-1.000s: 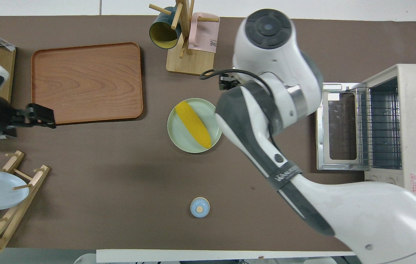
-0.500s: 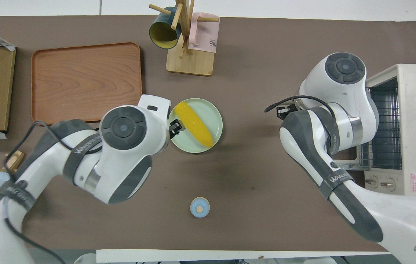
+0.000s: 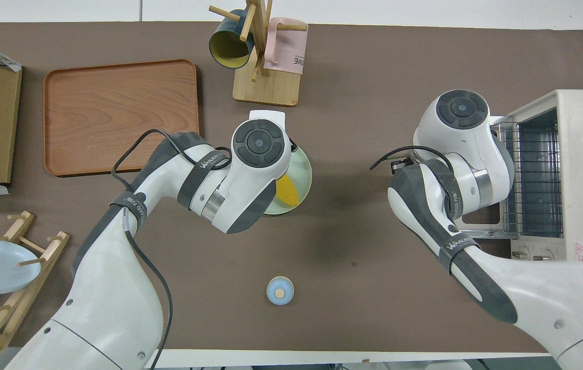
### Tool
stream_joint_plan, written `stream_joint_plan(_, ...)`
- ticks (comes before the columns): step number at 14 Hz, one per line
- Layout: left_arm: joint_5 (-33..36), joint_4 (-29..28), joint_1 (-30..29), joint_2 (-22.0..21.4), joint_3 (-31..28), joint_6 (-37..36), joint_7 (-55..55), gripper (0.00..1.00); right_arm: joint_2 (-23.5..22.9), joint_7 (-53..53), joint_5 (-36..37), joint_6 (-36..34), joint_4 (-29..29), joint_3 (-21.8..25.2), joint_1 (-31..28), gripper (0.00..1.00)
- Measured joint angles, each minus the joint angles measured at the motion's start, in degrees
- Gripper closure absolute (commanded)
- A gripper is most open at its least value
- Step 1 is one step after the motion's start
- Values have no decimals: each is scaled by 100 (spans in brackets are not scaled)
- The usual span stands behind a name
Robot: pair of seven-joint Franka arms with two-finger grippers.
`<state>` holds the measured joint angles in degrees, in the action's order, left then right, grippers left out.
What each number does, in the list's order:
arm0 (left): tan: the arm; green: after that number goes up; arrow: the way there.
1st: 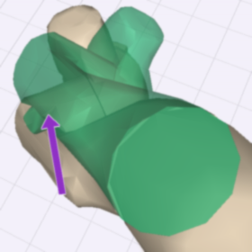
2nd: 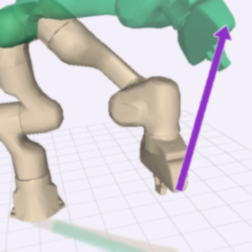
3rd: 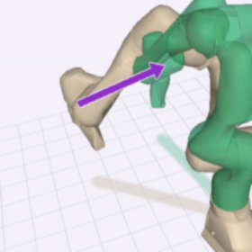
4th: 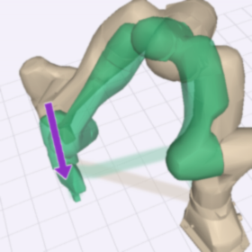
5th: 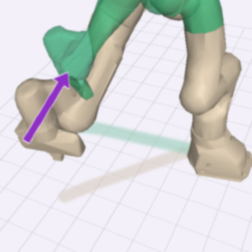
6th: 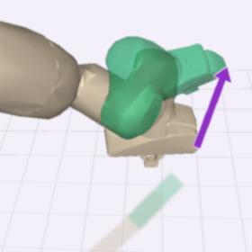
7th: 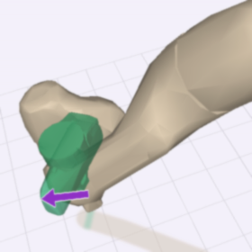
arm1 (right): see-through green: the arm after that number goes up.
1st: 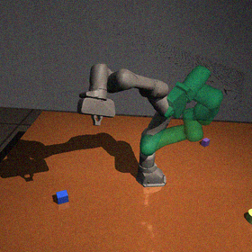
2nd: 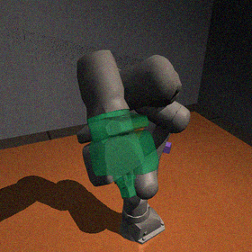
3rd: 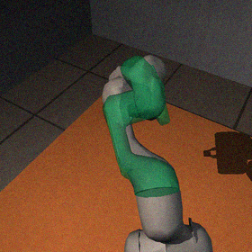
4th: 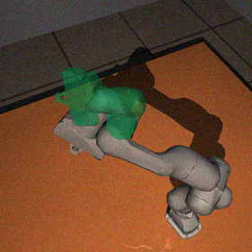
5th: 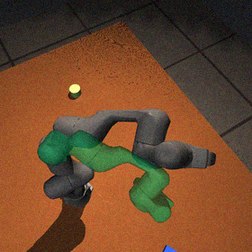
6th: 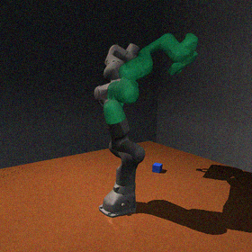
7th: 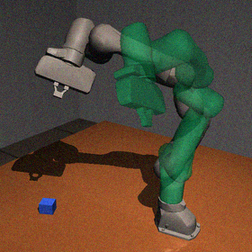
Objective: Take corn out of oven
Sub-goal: 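Grasp the yellow corn on the plate with the left gripper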
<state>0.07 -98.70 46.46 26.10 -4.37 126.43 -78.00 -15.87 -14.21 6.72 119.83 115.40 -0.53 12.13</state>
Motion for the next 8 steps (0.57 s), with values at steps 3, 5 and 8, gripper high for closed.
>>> stream_joint_plan(3,1,-43,0,57,-16,67,-4,32,-43,42,86,0,36,0,-128,100)
stream_joint_plan(5,1,-173,1,61,-15,162,-5,80,-43,42,294,0,57,1,-201,100)
stream_joint_plan(8,2,-183,3,41,-16,92,-5,99,-43,49,602,-25,73,0,-272,100)
